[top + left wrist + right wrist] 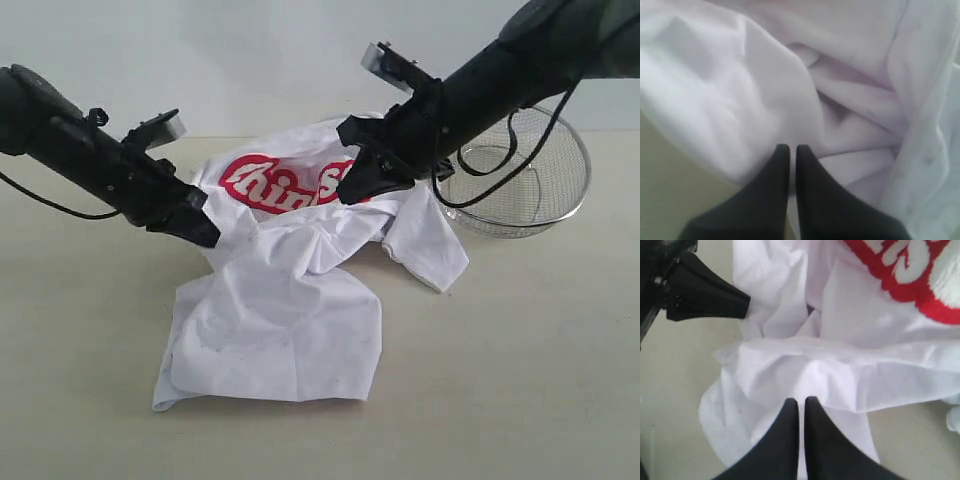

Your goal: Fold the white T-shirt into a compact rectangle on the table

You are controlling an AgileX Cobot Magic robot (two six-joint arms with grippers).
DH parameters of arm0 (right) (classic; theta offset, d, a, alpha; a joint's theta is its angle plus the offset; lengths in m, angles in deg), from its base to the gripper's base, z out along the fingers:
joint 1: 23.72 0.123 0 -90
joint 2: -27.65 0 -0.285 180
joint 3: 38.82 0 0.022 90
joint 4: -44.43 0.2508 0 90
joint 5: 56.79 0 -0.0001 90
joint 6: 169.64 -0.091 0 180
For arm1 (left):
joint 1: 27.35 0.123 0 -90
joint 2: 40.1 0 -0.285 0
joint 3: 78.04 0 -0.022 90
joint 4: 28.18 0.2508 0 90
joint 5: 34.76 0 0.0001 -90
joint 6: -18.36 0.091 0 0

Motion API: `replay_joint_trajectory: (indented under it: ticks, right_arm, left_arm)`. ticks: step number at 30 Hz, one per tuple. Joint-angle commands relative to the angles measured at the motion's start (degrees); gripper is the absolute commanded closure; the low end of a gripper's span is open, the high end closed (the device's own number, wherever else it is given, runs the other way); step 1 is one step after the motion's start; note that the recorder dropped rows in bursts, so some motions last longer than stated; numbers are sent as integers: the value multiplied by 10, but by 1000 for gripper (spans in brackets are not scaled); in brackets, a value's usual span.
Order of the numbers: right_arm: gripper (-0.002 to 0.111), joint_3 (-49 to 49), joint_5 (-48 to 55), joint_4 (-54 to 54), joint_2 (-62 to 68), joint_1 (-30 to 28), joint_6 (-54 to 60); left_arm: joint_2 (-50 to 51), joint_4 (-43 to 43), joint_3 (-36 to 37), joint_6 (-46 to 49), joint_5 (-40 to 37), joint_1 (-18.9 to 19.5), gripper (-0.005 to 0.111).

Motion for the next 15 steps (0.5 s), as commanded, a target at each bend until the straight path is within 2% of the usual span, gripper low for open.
replay_joint_trajectory:
  ticks: [1,6,8,10,15]
  right_arm:
    - [108,-63,-18,1,-50,3,18]
    - [108,-129,-46,6,-68,24,18]
    - [102,-142,-58,10,-68,39,18]
    - [90,-144,-80,13,-68,59,8]
    - [51,-144,-136,30,-67,115,-28]
  left_arm:
    - [-6,35,-2,-35,-35,-2,102]
    - [-10,64,-2,-59,-68,-2,102]
    - [-12,90,2,-86,-68,-2,102]
    - [-13,103,9,-99,-69,-2,102]
    - [-13,98,34,-99,-80,-11,102]
